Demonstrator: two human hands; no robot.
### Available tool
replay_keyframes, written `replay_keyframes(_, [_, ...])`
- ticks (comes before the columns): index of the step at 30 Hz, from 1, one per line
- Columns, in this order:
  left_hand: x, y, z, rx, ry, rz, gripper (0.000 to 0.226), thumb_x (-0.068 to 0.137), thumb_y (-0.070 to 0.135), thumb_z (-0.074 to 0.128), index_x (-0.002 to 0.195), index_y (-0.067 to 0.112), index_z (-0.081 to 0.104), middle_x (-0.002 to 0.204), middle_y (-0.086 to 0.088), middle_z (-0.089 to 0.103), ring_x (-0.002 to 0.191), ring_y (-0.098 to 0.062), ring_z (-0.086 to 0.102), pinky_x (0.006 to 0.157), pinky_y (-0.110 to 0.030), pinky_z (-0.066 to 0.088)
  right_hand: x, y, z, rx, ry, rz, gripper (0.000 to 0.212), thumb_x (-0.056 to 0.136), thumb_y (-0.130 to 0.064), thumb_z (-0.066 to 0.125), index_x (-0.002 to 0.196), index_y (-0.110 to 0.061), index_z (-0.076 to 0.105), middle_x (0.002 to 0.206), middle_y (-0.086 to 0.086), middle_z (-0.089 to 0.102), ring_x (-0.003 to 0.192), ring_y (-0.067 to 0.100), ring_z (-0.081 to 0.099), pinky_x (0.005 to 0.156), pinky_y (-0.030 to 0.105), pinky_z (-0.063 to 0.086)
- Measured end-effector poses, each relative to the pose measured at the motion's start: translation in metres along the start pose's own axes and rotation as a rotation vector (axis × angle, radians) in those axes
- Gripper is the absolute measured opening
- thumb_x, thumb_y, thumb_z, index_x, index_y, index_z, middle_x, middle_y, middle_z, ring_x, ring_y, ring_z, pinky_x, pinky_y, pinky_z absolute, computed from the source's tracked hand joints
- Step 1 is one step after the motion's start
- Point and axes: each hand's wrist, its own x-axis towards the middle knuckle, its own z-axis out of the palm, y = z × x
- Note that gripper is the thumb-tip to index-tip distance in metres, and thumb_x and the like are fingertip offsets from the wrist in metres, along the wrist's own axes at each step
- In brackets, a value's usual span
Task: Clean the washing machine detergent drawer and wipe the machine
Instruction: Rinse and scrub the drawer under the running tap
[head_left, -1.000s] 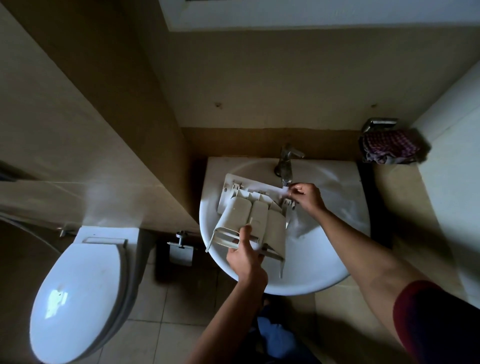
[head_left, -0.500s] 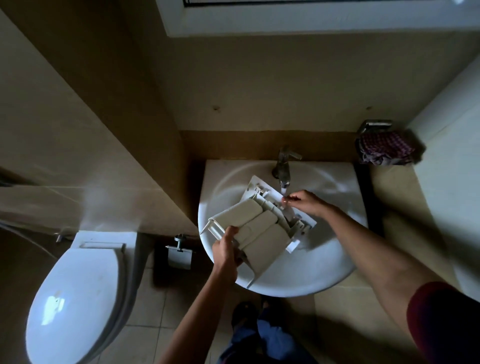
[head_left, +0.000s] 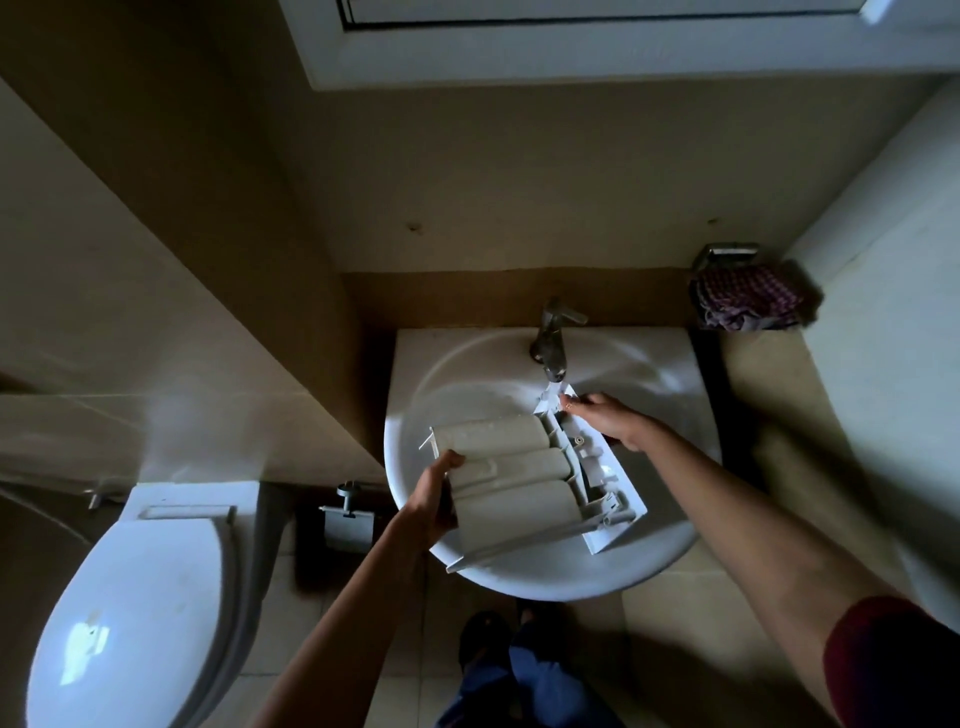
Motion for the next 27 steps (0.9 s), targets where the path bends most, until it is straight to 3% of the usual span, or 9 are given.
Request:
replay_keyframes(3, [0.004,0.003,-0.002,0.013,0.0,-0.006,0.032,0.089,0.032,0.046,0.097,0.007,0.065,0.084,-0.013,0.071,0.086,-0.031,0.062,0.085,-0.038,0.048,-0.002,0.004,0.002,-0.037,0.113,-0.055,0.047,0.096,-0.045,0.047,0.119,-0.008,0.063,0.118,0.012,0.064,0.113,0.024,0.057,0.095,0.032,0.042])
replay_keyframes(7, [0.016,0.008,-0.002,0.097,0.043,0.025,0.036,0.087,0.037,0.052,0.105,0.009,0.064,0.091,-0.015,0.069,0.085,-0.032,0.065,0.082,-0.043,0.053,-0.008,0.007,0.003,-0.11,0.267,-0.076,0.044,0.097,-0.038,0.048,0.094,0.001,0.069,0.083,0.013,0.064,0.079,0.018,0.057,0.063,0.025,0.037])
replay_keyframes(11, [0.063,0.001,-0.017,0.237,0.117,0.152,0.075,0.068,0.07,0.068,0.114,0.011,0.065,0.109,-0.019,0.069,0.099,-0.035,0.067,0.089,-0.054,0.053,-0.013,0.012,0.003,-0.18,0.397,-0.065,0.051,0.098,-0.035,0.047,0.061,-0.001,0.051,0.062,0.014,0.05,0.061,0.019,0.047,0.051,0.025,0.03])
replay_keyframes(13, [0.069,0.003,-0.012,0.429,0.188,0.178,0.087,0.062,0.084,0.059,0.111,0.013,0.066,0.111,-0.016,0.068,0.1,-0.032,0.066,0.092,-0.046,0.052,-0.014,0.012,0.001,-0.219,0.43,-0.051,0.053,0.098,-0.036,0.046,0.053,-0.009,0.041,0.056,0.01,0.046,0.059,0.021,0.045,0.05,0.029,0.029])
replay_keyframes(15, [0.047,0.017,0.008,0.709,0.27,0.244,0.064,0.085,0.066,0.049,0.107,0.008,0.065,0.106,-0.017,0.067,0.1,-0.031,0.062,0.083,-0.03,0.047,-0.015,0.01,-0.001,-0.252,0.468,-0.04,0.053,0.099,-0.035,0.046,0.052,-0.013,0.037,0.052,0.005,0.04,0.059,0.022,0.044,0.052,0.032,0.025])
replay_keyframes(17, [0.039,0.021,0.023,0.87,0.37,0.374,0.039,0.094,0.037,0.052,0.111,0.003,0.063,0.109,-0.023,0.064,0.104,-0.036,0.058,0.077,-0.033,0.042,-0.016,0.009,-0.002,-0.282,0.507,-0.035,0.053,0.099,-0.032,0.046,0.05,-0.015,0.034,0.05,0.003,0.036,0.061,0.022,0.043,0.056,0.029,0.025])
replay_keyframes(21, [0.048,0.007,0.033,0.958,0.413,0.664,0.046,0.088,0.008,0.061,0.129,-0.006,0.045,0.123,-0.028,0.052,0.114,-0.043,0.05,0.09,-0.04,0.041,-0.018,0.013,-0.004,-0.299,0.567,-0.039,0.053,0.099,-0.031,0.045,0.049,-0.016,0.034,0.066,0.026,0.057,0.064,0.029,0.05,0.061,0.029,0.029])
replay_keyframes(24, [0.057,-0.001,0.043,1.131,0.343,0.833,0.06,0.093,0.006,0.05,0.146,-0.006,0.026,0.151,-0.027,0.028,0.141,-0.039,0.026,0.116,-0.046,0.026,-0.02,0.016,-0.004,-0.286,0.599,-0.053,0.051,0.099,-0.029,0.045,0.051,-0.014,0.04,0.079,0.031,0.063,0.071,0.036,0.058,0.062,0.028,0.027])
replay_keyframes(27, [0.066,-0.009,0.057,1.385,0.16,0.933,0.062,0.097,0.021,0.041,0.15,-0.001,0.018,0.157,-0.018,0.013,0.147,-0.034,0.008,0.12,-0.047,0.005,-0.019,0.017,-0.001,-0.241,0.624,-0.062,0.043,0.099,-0.028,0.046,0.078,0.003,0.066,0.086,0.029,0.066,0.082,0.039,0.063,0.064,0.026,0.03])
